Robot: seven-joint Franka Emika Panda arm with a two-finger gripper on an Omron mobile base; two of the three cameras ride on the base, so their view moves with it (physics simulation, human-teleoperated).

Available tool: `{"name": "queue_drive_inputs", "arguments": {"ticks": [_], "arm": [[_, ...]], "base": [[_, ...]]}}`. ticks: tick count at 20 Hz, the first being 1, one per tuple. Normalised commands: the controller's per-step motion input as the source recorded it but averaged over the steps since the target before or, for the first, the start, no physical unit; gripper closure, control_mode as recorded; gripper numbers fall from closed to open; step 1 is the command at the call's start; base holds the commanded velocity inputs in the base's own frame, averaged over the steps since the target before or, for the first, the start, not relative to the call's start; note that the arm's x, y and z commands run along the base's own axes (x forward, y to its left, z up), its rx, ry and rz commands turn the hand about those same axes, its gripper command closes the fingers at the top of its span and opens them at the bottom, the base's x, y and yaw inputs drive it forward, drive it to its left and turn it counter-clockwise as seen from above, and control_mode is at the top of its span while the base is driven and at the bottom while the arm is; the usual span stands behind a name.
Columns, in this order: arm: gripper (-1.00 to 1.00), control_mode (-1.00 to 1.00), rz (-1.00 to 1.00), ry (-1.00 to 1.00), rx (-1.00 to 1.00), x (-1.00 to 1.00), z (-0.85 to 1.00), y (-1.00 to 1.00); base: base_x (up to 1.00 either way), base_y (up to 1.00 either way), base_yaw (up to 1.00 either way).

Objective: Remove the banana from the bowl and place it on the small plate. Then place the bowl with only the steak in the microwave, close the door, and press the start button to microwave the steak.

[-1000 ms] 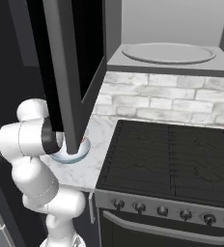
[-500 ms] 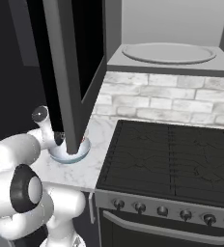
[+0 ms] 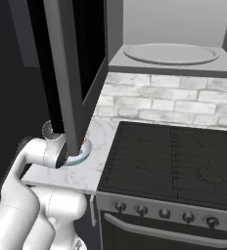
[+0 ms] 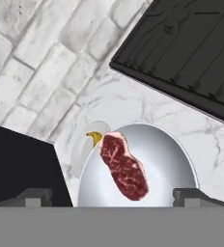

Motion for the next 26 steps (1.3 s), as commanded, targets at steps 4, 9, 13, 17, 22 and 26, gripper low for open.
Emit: {"name": "queue_drive_inputs", "arguments": {"ticks": [4,9,13,17,22,26], "arm": [[-1.0,-1.0,0.0,0.06,0.08,-0.01,-0.01,-0.13],[-1.0,-1.0,0.0,0.3,0.0,0.05,-0.14,0.0],[-1.0,-1.0,0.05,0.37,0.0,0.04,-0.21,0.0],[-1.0,-1.0,0.09,0.15,0.04,0.0,-0.11,-0.1],[-1.0,-1.0,0.07,0.01,0.01,-0.02,-0.07,-0.22],[-1.0,-1.0,0.01,0.0,0.0,-0.01,-0.43,-0.06]], "base": [[0.0,0.0,0.0],[0.0,0.0,0.0],[0.0,0.0,0.0],[0.0,0.0,0.0],[0.0,0.0,0.0],[0.0,0.0,0.0]]}}
